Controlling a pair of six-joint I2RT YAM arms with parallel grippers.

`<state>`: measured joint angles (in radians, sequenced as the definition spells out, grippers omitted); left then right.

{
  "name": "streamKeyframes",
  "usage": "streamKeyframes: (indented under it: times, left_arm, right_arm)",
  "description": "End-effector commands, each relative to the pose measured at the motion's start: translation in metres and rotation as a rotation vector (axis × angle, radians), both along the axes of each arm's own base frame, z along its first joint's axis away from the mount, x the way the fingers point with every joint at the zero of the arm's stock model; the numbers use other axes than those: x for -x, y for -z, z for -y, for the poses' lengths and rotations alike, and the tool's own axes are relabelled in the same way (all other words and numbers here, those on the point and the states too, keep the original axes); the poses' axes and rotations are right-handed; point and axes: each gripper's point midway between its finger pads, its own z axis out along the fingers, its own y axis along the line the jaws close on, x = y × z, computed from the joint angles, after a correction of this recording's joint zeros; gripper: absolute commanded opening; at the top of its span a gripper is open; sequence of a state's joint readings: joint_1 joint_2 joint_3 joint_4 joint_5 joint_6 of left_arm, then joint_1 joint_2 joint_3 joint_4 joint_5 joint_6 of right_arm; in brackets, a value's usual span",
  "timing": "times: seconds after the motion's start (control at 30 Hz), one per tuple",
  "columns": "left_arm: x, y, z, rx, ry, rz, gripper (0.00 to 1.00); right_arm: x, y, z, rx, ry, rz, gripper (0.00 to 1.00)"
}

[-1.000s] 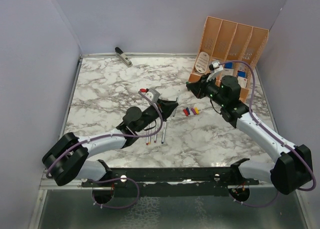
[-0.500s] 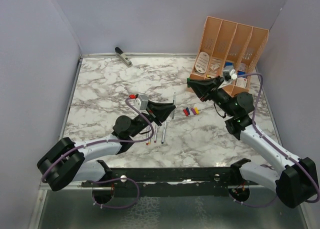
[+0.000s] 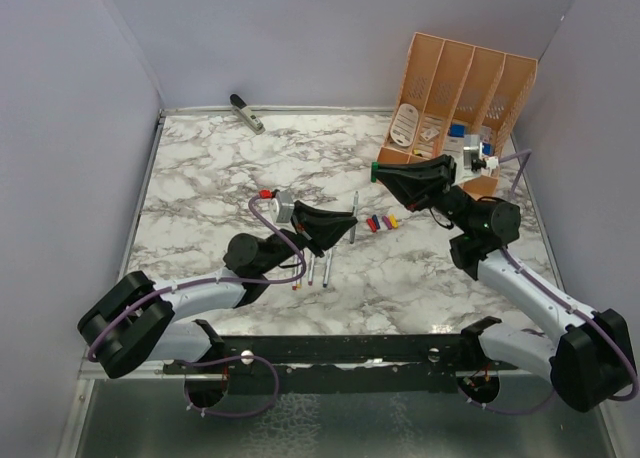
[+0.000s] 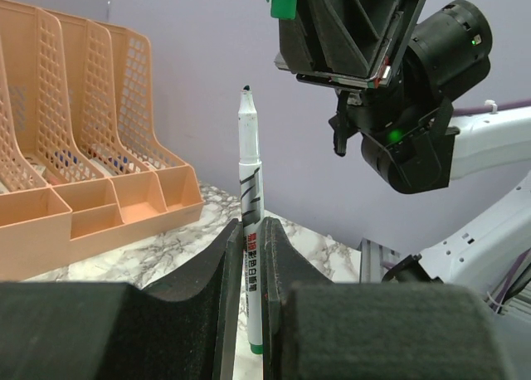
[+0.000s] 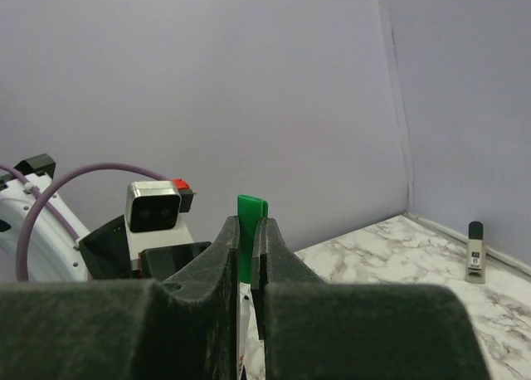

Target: Insert the pens into the pen caps

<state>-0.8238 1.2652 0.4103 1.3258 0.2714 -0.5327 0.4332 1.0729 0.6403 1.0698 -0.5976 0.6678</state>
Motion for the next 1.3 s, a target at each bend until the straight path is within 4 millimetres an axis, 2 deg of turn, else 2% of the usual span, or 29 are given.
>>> streamKeyframes:
  times: [0.0,0.47,0.73,0.87,1.27]
  left_arm:
    - [0.009,-0.017,0.003,0.016,0.053,0.060,0.00]
    - [0.011,-0.020,0.010,0.019,0.088,0.058,0.00]
    - [0.010,-0.014,0.017,0.010,0.122,0.021,0.00]
    - [0.009,-0.013,0.018,0.012,0.125,0.014,0.00]
    - [0.017,-0.021,0.020,0.025,0.170,0.035,0.00]
  right_arm:
    - [0.018,0.000,-0.006,-0.004,-0.099,0.015,0.01]
    - [0.025,0.013,-0.007,-0.045,-0.164,-0.012,0.02]
    - [0.036,0.007,-0.001,-0.102,-0.188,0.041,0.01]
    - [0.036,0.004,-0.001,-0.104,-0.184,0.052,0.01]
    - [0.024,0.014,-0.003,-0.077,-0.130,0.057,0.01]
